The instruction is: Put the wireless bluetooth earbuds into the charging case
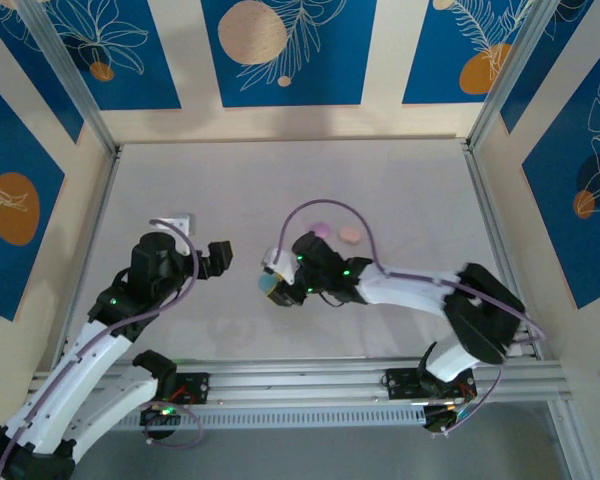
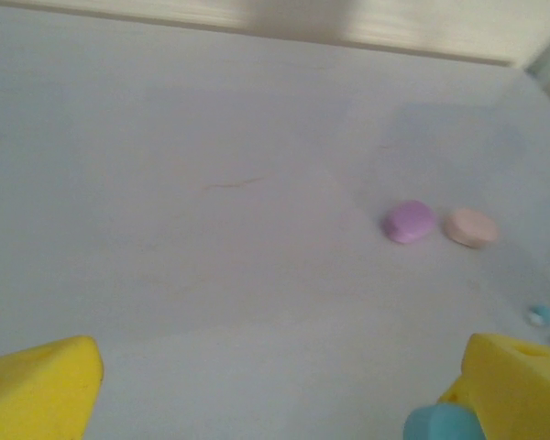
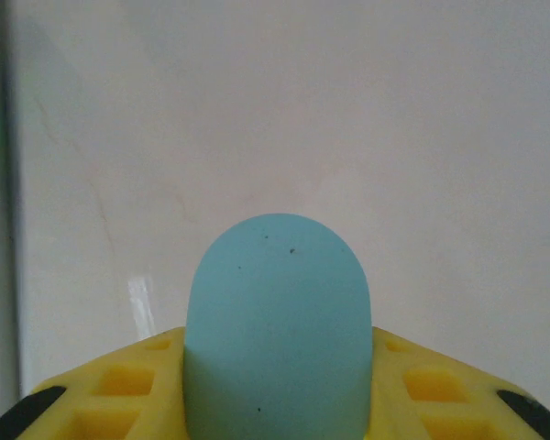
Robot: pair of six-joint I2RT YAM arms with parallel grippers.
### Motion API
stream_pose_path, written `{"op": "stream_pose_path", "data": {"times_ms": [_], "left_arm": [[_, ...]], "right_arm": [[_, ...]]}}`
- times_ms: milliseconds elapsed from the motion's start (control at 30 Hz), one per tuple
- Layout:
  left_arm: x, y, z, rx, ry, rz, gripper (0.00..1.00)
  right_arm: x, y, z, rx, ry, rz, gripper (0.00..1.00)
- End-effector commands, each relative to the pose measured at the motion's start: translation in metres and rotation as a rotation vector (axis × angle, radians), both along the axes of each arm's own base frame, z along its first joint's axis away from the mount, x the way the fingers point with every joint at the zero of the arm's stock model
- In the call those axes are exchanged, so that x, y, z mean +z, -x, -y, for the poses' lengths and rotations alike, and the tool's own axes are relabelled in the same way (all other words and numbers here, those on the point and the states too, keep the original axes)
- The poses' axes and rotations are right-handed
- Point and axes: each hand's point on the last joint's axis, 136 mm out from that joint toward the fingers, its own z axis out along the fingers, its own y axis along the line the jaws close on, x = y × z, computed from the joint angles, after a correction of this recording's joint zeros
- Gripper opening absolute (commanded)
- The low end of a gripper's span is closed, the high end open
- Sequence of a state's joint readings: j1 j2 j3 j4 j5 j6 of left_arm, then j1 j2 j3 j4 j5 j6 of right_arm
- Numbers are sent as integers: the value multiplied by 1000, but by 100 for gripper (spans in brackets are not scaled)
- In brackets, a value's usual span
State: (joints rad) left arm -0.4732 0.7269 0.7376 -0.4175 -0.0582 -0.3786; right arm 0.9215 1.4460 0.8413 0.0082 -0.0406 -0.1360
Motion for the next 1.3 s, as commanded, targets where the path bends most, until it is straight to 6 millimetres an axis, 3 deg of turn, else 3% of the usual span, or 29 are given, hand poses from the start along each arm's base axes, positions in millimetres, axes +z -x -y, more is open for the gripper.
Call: {"op": "stream_pose_path", "data": {"times_ms": [0,167,300,467,800,1267], "left_arm": [[30,12,52,-295,140,39,100],[67,33,103,-570,386,5,97],[79,40,113,-638,455,-8,93],[87,45,120,-679,512,-23,91],[68,48,148,-723,487,-149,73],[60,48,163,-721,482,-220,44]], "right_arm": [[54,18,11,125,-101,173,26],[104,20,34,108,-145,331,27],[121,14,42,64,-138,382,27],[128,11,41,46,-151,403,28],[142,8,36,22,-202,432,28],[146,1,37,-34,-209,486,30]]}}
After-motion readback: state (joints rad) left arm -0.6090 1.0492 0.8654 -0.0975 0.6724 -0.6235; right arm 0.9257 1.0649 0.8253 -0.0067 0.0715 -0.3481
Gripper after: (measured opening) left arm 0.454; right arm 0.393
